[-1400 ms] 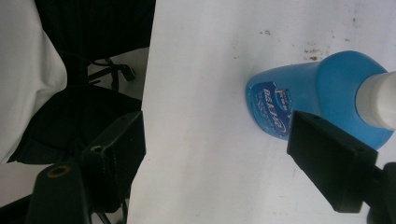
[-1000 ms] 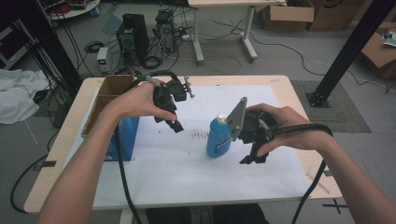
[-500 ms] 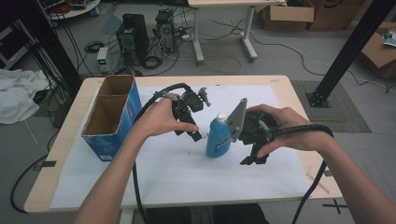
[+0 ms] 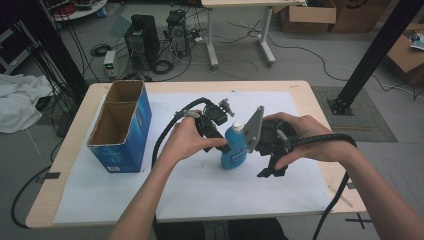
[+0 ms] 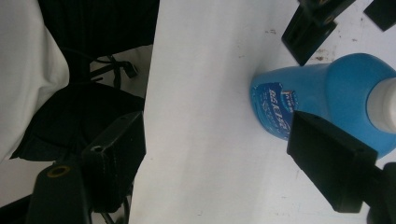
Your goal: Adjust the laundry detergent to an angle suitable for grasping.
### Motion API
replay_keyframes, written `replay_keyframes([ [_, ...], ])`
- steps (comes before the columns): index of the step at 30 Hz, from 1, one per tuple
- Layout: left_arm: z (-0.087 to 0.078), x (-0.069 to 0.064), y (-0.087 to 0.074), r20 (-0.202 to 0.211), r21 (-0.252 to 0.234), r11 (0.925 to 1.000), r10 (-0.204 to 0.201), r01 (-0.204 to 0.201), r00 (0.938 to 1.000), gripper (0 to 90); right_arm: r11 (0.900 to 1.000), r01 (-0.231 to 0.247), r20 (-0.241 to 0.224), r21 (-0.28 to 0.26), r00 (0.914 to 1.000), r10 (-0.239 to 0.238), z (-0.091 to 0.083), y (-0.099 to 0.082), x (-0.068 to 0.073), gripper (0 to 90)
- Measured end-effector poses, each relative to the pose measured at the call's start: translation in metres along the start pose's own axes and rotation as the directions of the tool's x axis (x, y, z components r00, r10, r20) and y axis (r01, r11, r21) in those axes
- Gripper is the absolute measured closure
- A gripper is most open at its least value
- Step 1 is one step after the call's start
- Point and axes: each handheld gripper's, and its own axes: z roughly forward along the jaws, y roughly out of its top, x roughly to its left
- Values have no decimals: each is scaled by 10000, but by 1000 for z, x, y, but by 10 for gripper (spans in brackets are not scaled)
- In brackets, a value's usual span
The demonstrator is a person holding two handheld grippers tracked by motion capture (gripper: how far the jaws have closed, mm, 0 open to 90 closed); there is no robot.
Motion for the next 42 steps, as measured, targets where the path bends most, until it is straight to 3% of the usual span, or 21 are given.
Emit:
replay_keyframes([
  [17,21,-14,8,-511,-889,9953,-438,391,9977,179,10000,83,-94,45,9999,-82,0,0,2,195],
  [26,34,-18,8,-729,-894,9950,-522,456,9960,180,9999,147,-158,40,9998,-146,0,-1,3,196],
  [42,40,-21,12,-892,-1276,9900,-712,595,9935,186,9999,118,-110,-17,9999,-118,-2,-1,4,195],
])
